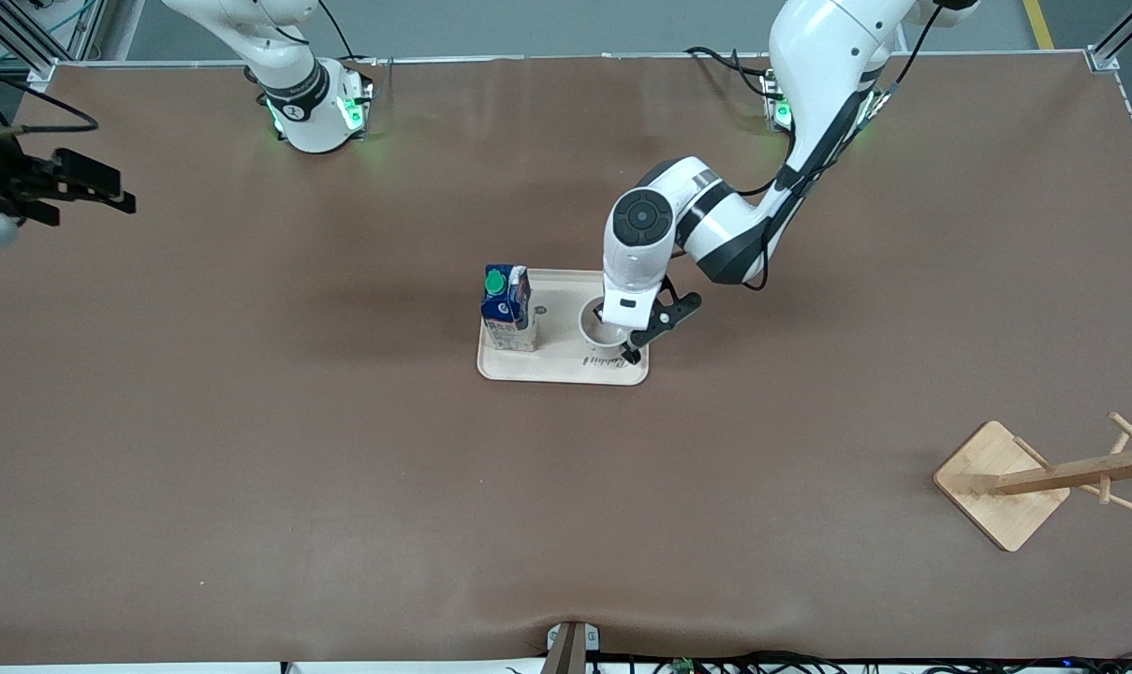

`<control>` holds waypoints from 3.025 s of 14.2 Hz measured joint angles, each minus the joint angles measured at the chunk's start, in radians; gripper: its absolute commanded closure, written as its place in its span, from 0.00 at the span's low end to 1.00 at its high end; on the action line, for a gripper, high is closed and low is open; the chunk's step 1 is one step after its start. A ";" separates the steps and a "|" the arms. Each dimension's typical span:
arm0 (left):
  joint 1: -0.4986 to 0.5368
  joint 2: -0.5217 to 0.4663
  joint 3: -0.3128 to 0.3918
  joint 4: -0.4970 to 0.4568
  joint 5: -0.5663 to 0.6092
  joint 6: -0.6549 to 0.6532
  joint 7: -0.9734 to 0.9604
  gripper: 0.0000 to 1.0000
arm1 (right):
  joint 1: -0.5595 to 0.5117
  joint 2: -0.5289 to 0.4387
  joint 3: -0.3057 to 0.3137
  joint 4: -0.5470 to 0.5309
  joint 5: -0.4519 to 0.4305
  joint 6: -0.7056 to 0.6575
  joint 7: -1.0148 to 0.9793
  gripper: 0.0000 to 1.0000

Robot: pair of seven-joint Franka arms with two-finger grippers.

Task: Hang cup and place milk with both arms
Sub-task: 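Grasp the mug rim with the left gripper and lift it, then carry the mug toward the wooden stand while the right gripper reaches the milk, then grasp the milk carton with the right gripper and lift it off the tray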

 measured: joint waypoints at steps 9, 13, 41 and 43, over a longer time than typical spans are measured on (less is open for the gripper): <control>0.148 -0.240 0.011 0.055 0.015 -0.252 0.295 1.00 | 0.035 0.122 0.000 0.017 0.014 0.004 -0.034 0.00; 0.254 -0.322 0.011 0.060 0.015 -0.342 0.520 1.00 | 0.108 0.145 0.002 0.016 0.068 0.067 -0.026 0.00; 0.881 -0.240 0.020 0.369 -0.077 -0.428 1.826 1.00 | 0.677 0.356 0.003 -0.230 0.199 0.690 0.690 0.00; 0.887 -0.225 0.020 0.373 -0.077 -0.418 1.835 1.00 | 0.693 0.361 0.003 -0.245 0.122 0.713 0.727 0.39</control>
